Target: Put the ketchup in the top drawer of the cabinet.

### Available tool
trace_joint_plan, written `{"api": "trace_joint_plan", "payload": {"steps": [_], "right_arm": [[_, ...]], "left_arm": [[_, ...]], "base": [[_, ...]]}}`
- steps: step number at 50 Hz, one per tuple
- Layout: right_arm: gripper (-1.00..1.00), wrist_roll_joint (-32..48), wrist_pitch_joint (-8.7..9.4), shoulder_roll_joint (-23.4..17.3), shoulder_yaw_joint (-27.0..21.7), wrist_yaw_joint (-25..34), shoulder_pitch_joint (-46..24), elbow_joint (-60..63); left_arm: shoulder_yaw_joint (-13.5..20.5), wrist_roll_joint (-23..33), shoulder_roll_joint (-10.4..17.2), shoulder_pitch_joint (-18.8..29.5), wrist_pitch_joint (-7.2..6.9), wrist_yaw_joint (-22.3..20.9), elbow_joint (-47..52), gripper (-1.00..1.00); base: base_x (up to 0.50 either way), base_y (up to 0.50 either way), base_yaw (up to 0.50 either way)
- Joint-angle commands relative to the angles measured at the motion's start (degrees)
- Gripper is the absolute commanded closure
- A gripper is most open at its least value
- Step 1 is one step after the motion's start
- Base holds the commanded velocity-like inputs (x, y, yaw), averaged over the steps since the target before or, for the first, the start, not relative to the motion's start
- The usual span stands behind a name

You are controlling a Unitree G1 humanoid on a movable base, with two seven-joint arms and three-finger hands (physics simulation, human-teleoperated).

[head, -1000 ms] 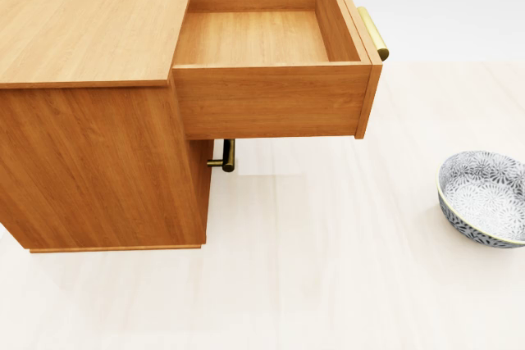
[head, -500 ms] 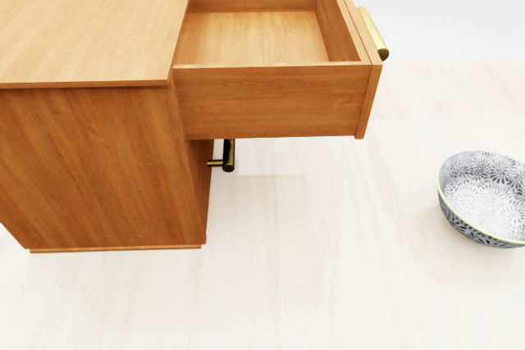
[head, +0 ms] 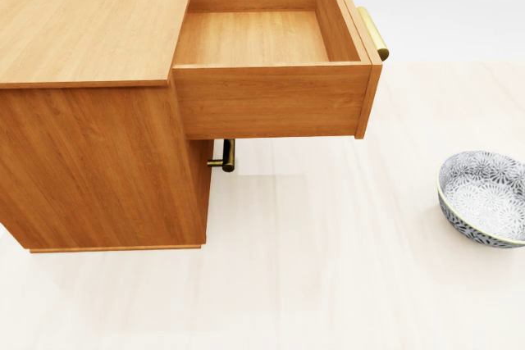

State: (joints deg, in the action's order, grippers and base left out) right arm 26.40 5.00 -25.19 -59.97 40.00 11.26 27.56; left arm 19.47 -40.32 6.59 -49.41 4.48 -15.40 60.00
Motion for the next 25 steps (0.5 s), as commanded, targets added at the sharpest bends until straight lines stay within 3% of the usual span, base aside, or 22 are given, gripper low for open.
{"api": "trace_joint_plan", "payload": {"steps": [1,25], "right_arm": [[-1.0,-2.14,0.0,-0.38,4.27,0.0,-3.54,-18.46],[-1.0,-3.69,0.0,-1.83,6.3,0.0,-1.96,-29.85]], "left_arm": [[-0.47,1.4,-0.48,5.17,0.52,1.41,-0.01,-1.0],[-0.23,2.71,-2.6,6.47,0.52,0.12,-0.01,-1.0]], "base": [[0.0,0.0,0.0],[0.0,0.0,0.0]]}}
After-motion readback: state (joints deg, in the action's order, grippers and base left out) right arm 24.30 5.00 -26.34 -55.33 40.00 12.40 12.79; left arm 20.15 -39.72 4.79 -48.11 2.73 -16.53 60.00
